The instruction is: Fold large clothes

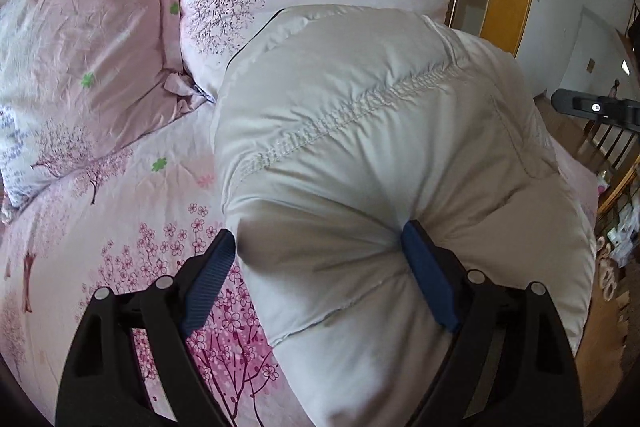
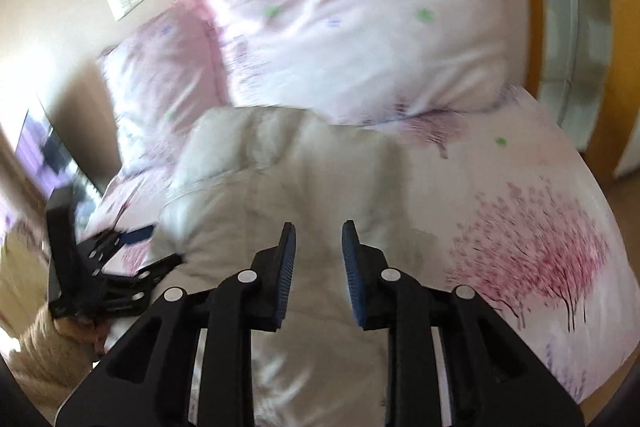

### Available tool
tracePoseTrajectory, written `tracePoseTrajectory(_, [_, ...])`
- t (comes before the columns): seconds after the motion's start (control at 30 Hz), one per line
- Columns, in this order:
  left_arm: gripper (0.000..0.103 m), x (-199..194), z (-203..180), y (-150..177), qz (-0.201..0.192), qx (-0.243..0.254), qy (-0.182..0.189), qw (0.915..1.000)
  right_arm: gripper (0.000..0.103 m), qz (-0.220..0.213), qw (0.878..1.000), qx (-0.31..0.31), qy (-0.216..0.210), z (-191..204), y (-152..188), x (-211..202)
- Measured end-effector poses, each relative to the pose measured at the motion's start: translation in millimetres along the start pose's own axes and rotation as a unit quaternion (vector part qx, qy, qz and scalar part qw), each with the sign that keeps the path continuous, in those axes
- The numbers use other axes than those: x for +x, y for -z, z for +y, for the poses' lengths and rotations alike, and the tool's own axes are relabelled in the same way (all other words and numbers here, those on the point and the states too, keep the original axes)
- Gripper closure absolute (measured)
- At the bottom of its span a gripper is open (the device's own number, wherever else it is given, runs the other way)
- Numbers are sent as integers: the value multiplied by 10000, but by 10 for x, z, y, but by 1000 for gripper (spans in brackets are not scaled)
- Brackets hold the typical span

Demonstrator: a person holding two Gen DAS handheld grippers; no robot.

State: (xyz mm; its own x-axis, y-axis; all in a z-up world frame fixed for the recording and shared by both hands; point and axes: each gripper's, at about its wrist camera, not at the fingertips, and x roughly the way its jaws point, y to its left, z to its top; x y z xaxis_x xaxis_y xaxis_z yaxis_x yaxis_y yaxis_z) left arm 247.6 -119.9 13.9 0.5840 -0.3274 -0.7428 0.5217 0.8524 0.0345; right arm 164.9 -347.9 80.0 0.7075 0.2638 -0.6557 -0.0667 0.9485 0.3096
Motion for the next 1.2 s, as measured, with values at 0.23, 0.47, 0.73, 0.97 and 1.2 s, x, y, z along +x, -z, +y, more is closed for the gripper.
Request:
tracePoseTrajectory(0.23, [17, 4, -25, 9, -66, 57, -16, 10000, 78, 655, 9968, -305, 345, 129, 312, 367])
tracePoseTrajectory(0.47, [18, -281, 169, -77, -583, -165, 129, 9981, 78, 805, 9967, -9, 18, -54, 511, 571])
tracePoseTrajectory(0.73, [15, 1, 308, -187, -333, -80, -290, 9990, 78, 730, 9968, 239, -217, -140, 589, 548])
tracePoseTrajectory(0.97, [15, 75, 225, -207, -200, 47, -433, 9989, 78, 35, 9999, -39, 127, 16, 88, 140])
tracePoseTrajectory(1.2, [15, 89, 216, -196, -232, 69, -407, 9989, 78, 1068, 9920, 102, 664, -227, -56, 819])
